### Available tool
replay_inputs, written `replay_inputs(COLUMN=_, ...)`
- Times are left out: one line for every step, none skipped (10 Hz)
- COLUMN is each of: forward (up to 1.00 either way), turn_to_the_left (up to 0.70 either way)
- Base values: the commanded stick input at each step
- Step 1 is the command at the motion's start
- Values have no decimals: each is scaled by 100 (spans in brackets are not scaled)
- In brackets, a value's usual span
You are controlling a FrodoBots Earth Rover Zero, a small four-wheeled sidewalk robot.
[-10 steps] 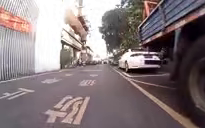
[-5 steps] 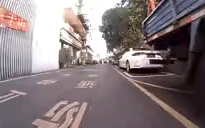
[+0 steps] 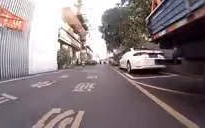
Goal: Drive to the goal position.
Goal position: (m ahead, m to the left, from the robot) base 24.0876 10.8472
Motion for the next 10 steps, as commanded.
replay_inputs(forward=45, turn_to_the_left=0)
replay_inputs(forward=45, turn_to_the_left=0)
replay_inputs(forward=45, turn_to_the_left=0)
replay_inputs(forward=45, turn_to_the_left=0)
replay_inputs(forward=45, turn_to_the_left=0)
replay_inputs(forward=45, turn_to_the_left=0)
replay_inputs(forward=45, turn_to_the_left=0)
replay_inputs(forward=45, turn_to_the_left=0)
replay_inputs(forward=45, turn_to_the_left=0)
replay_inputs(forward=45, turn_to_the_left=0)
